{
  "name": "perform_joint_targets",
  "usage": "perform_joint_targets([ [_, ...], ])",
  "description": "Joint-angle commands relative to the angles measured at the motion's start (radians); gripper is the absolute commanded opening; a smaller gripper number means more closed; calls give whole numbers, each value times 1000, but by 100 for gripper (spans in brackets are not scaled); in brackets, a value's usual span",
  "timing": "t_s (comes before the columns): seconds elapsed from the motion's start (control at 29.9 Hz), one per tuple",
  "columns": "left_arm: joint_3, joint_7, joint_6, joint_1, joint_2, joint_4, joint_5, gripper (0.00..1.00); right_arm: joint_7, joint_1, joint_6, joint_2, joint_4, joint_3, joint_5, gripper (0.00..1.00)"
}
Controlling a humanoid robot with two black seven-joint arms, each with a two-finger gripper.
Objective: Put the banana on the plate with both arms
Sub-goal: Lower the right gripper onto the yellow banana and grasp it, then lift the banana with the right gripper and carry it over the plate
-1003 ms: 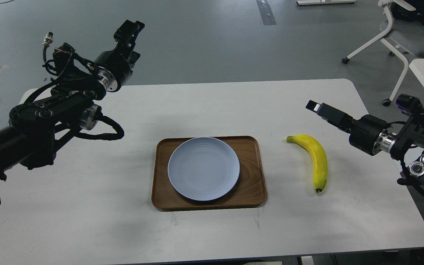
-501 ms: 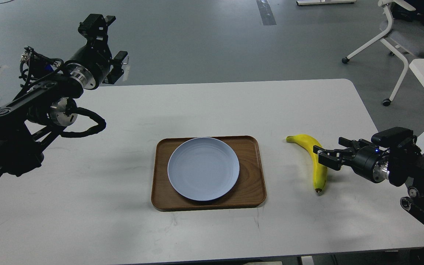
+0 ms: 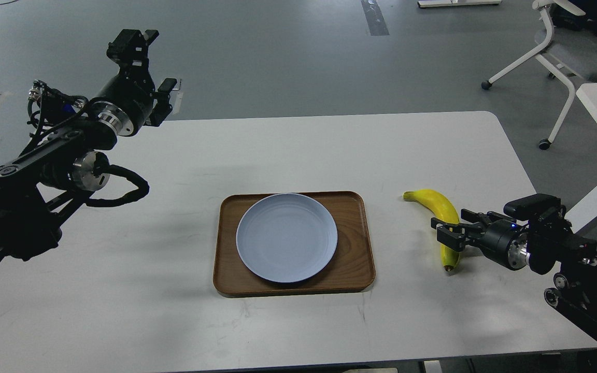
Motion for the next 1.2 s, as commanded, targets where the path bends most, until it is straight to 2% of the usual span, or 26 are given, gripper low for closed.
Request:
perform_joint_targets([
  [0.0,8,-22,-1,4,0,0,1,99,-28,14,0,6,-18,-14,-15,23],
  [0.03,11,-30,-1,6,0,0,1,99,-28,16,0,8,-18,-14,-16,15],
  [0.07,11,-33,-1,7,0,0,1,99,-28,16,-1,8,-18,-14,-16,12],
  [0.23,13,-33,-1,14,-3,0,4,99,-18,22,-61,23,-6,-11,-13,8],
  [0.3,11,-34,1,14,-5,0,16,99,-9,36,-61,28,12,-13,-13,0],
  [0.4,11,-34,1,20,-5,-1,19,99,15,69,-61,29,46,-14,-10,0],
  [0.53,11,-34,1,20,-2,-1,19,99,101,156,-61,32,129,-56,-13,0],
  [0.6,11,-34,1,21,0,-1,21,99,115,210,-61,44,141,-112,-13,0],
  [0.8,11,-34,2,21,1,-1,19,99,118,417,-50,182,71,-339,-15,0],
  [0.87,10,-36,4,21,1,-1,19,99,120,434,-50,205,37,-359,-15,0],
  [1.0,10,-50,4,24,1,-1,19,99,121,465,-49,334,-81,-410,-15,0],
  [1.17,7,-50,4,30,1,-1,19,99,120,464,-49,422,-142,-421,-13,0],
])
